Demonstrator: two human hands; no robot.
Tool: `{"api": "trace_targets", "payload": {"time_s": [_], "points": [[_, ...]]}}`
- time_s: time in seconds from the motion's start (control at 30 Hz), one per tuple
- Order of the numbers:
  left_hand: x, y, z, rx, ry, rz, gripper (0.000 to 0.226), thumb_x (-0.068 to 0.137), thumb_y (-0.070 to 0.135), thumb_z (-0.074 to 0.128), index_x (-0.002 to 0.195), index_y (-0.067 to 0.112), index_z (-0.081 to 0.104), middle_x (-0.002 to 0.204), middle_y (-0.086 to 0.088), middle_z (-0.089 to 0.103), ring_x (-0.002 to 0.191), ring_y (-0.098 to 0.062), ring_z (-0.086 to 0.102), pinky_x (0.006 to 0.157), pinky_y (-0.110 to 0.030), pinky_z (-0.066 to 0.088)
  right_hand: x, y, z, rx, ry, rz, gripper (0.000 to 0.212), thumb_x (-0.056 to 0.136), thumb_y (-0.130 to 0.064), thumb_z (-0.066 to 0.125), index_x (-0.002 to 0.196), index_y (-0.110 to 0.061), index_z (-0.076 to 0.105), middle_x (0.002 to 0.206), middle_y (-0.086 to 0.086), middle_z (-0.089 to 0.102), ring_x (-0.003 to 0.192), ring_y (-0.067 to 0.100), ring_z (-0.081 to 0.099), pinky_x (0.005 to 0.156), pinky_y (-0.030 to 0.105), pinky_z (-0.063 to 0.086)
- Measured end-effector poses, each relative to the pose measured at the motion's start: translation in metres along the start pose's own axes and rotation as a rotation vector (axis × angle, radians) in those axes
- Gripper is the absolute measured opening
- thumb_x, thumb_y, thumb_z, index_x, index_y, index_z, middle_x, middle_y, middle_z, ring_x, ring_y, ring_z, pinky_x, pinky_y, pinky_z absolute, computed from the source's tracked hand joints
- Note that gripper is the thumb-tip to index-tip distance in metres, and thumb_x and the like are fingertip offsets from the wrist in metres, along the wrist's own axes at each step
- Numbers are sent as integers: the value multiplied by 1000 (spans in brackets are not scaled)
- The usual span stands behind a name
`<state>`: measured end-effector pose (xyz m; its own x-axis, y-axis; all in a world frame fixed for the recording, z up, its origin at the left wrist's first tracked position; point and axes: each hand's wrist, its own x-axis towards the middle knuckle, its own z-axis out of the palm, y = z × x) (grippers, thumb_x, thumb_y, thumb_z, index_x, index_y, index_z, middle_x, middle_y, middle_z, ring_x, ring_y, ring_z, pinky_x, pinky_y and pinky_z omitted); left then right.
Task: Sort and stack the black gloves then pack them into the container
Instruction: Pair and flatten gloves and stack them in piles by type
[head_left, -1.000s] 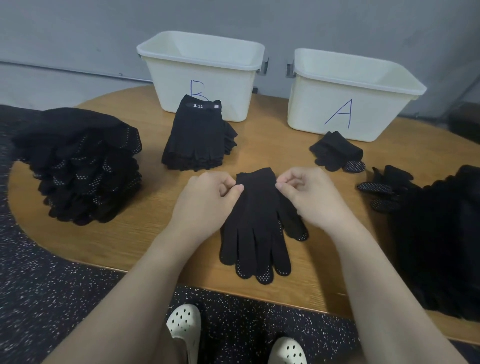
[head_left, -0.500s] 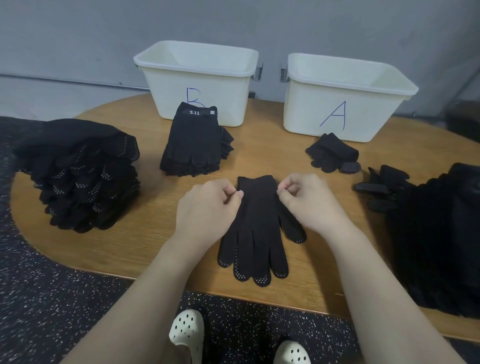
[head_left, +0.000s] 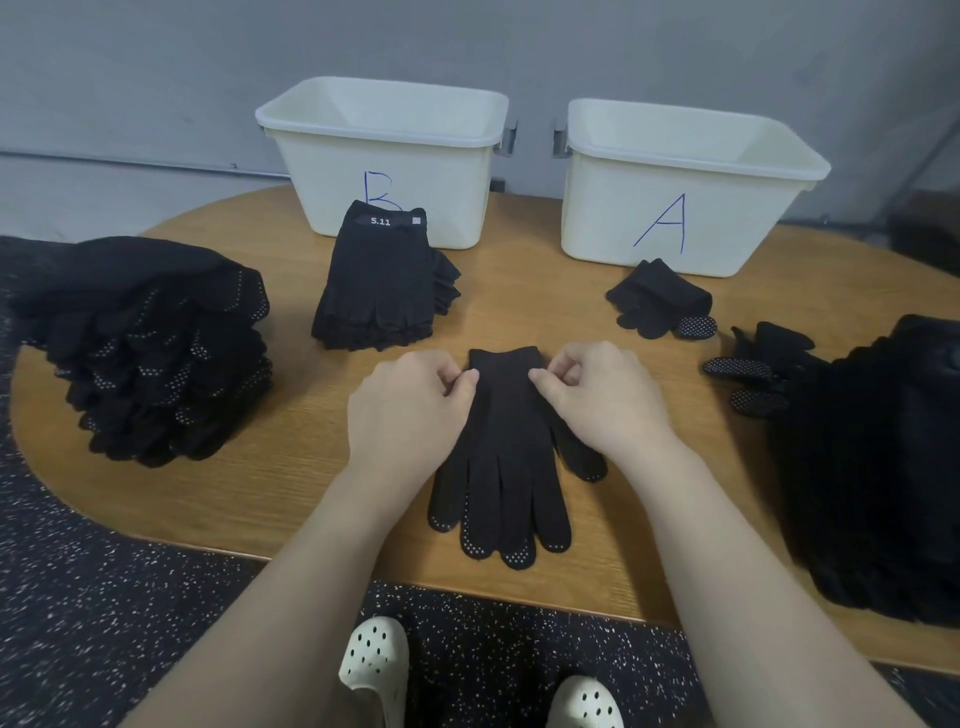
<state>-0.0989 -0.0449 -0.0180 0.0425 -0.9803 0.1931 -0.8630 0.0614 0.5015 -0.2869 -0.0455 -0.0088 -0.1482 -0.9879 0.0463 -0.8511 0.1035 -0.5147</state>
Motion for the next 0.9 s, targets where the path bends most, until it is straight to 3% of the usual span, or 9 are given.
{"api": "trace_targets", "payload": {"time_s": [0.2,0.3,0.37,0.47,0.53,0.63,0.73,0.9], "points": [[1,4,-1,20,-8,-23,30,99,41,62,74,25,64,64,8,64,61,-9,60,50,-23,37,0,1,3,-46,16,-12,20,98,-46,64,87,-29,65,80,-12,63,81,19,63,68,32,45],[-2,3,0,2,33,34,18,98,37,64,84,25,66,70,10,64,68,-10,62,59,-29,49,0,1,5,-66,31,-20,20,98,-46,63,88,-29,64,81,-11,64,81,20,63,68,32,45],[-3,-1,1,-33,80,142,9,96,32,68,100,24,71,87,11,63,81,-11,61,69,-32,53,0,1,5,-80,34,-23,20,99,-46,62,89,-29,64,82,-10,64,81,20,63,68,32,45],[0,-9,2,-19,78,451,23,96,22,68,118,21,74,114,6,66,105,-15,58,89,-37,51,-1,2,6,-89,48,-39,20,99,-47,62,91,-29,65,84,-9,65,82,21,63,69,33,45],[0,-11,2,0,-26,590,30,101,22,60,130,21,70,136,4,64,127,-17,53,107,-42,44,-1,3,7,-83,58,-52,21,99,-47,62,92,-28,65,83,-9,65,82,22,63,67,32,43],[-4,-12,1,9,-269,583,44,110,31,42,153,26,47,163,11,37,152,-6,25,126,-35,20,-2,3,7,-87,68,-66,21,99,-47,62,91,-28,65,81,-10,65,79,21,63,64,31,39],[-3,-16,2,68,-386,561,52,111,38,30,162,29,25,169,16,15,155,1,3,128,-28,5,-3,4,6,-84,74,-76,21,99,-46,62,89,-28,65,78,-11,65,76,19,62,59,31,35],[-3,-20,4,174,-403,579,60,109,50,24,165,32,10,171,14,-2,156,-1,-10,129,-32,-1,-9,13,1,-9,37,-148,16,95,-45,68,91,-31,62,78,-14,61,75,10,60,57,26,38]]}}
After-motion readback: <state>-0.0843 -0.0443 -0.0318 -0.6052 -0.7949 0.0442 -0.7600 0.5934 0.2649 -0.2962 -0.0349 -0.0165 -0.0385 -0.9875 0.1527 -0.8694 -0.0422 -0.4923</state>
